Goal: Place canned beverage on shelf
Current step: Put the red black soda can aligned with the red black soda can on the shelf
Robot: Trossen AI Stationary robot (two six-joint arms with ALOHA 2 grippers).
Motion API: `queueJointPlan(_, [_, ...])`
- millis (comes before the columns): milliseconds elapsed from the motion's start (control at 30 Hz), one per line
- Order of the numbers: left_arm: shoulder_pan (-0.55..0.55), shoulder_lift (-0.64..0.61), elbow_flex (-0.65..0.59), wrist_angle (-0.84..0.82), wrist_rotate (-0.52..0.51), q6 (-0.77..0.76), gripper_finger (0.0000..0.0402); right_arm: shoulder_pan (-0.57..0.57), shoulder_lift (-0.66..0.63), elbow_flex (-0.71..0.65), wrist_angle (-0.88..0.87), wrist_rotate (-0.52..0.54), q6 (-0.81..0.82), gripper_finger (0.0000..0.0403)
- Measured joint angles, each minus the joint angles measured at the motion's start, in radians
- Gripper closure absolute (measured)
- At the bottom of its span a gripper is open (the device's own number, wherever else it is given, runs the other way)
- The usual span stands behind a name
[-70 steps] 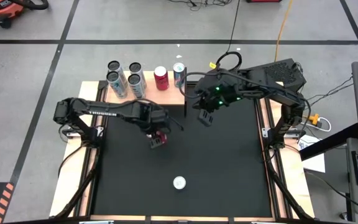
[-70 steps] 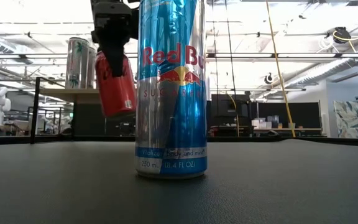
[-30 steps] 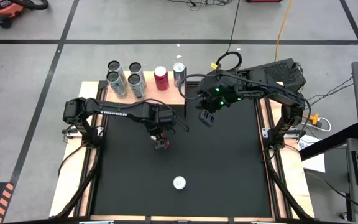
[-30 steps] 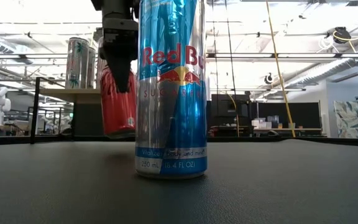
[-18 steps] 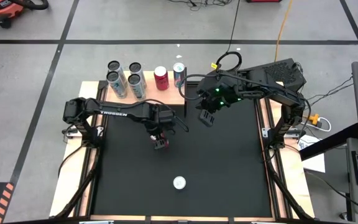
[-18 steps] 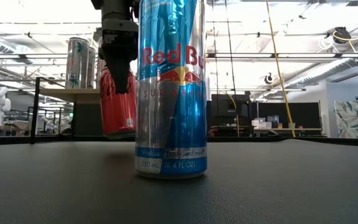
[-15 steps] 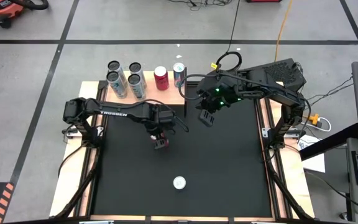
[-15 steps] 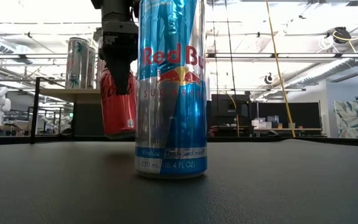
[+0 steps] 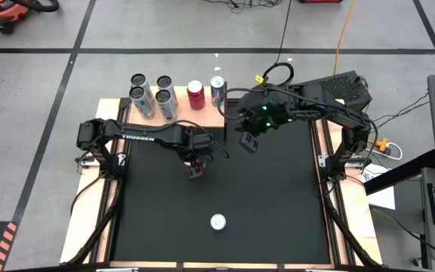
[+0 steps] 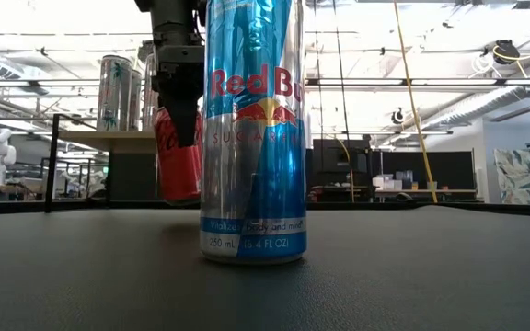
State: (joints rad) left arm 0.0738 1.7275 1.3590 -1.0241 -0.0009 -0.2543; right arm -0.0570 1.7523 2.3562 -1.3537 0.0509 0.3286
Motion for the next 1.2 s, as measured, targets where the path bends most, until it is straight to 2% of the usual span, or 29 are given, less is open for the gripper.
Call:
queueJointPlan(167, [-0.002,0.000,0.000,0.002,-0.011,0.002,0.0097,0.000,0.000,0.000,0.048,0.000,0.000,0.0403])
queueJointPlan(333, [-0.002,0.000,0.000,0.002,-0.083,0.001,0.0097,0.000,0.000,0.000,0.092,0.000,0.000,0.0403])
queueJointPlan(1200, [0.003,0.057,-0.004,0.028,-0.042,0.003,0.0097,0.000,0.000,0.000,0.139,0.000,0.000,0.0403])
